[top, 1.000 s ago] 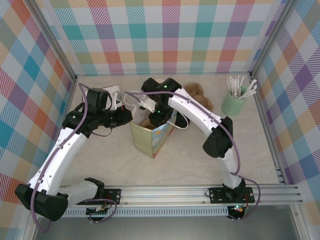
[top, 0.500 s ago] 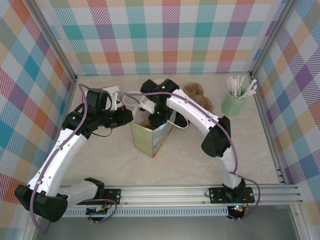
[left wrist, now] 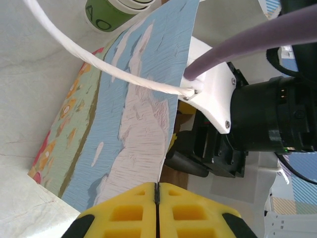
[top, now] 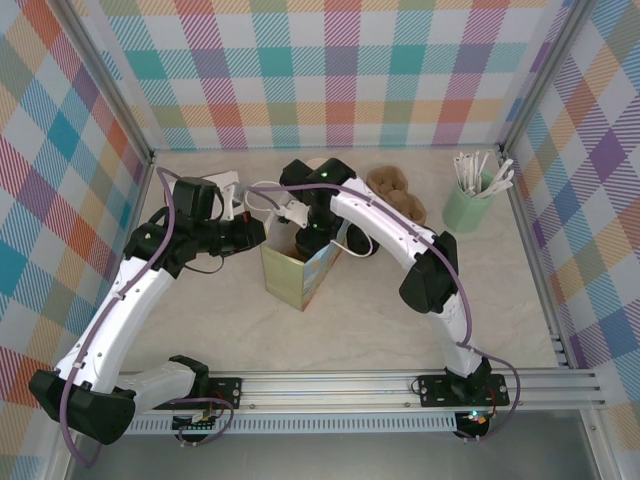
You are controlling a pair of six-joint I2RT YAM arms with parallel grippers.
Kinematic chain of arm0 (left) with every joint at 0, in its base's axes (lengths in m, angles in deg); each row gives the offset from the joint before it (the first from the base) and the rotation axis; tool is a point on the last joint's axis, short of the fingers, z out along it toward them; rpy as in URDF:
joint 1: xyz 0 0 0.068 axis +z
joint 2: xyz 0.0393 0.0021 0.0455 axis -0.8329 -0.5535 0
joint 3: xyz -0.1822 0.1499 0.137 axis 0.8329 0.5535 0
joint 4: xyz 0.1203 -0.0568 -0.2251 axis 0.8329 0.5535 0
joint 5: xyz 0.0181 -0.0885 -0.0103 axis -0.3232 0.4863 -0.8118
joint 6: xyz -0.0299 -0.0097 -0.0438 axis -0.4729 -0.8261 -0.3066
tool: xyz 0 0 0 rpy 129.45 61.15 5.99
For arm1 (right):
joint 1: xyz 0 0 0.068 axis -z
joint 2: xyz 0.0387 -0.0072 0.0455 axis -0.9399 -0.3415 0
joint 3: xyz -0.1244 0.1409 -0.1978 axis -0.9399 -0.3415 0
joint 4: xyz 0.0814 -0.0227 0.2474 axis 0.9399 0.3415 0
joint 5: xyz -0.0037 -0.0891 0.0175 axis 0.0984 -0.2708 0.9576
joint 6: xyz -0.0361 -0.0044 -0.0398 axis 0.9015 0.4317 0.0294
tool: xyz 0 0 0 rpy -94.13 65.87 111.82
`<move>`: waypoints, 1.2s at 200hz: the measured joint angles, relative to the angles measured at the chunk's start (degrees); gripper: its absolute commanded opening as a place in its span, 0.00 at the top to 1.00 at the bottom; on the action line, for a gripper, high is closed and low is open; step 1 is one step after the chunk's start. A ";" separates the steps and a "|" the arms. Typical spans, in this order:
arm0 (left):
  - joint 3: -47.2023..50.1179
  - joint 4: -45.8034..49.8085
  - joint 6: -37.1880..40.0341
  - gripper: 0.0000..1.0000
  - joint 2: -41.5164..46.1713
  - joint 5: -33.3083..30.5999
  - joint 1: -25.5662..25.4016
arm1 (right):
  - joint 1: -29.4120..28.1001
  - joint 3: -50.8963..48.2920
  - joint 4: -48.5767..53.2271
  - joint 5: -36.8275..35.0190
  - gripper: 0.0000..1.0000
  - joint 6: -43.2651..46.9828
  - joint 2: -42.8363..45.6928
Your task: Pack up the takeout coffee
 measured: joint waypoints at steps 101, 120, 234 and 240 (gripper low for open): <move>1.36 0.09 -1.14 0.94 0.87 -1.49 0.00 | 0.00 7.23 0.28 0.48 0.12 -0.31 0.44; 1.79 0.09 -1.44 0.93 1.09 -1.57 0.00 | 0.00 9.05 0.20 0.48 0.06 -0.59 1.86; -1.42 2.64 -1.68 0.51 1.36 -3.21 -0.02 | 4.04 8.09 -7.02 -0.20 0.00 -7.28 18.88; -2.60 3.19 -1.31 0.50 1.36 -3.52 -0.02 | 4.74 6.38 -7.91 -0.17 0.00 -8.04 20.37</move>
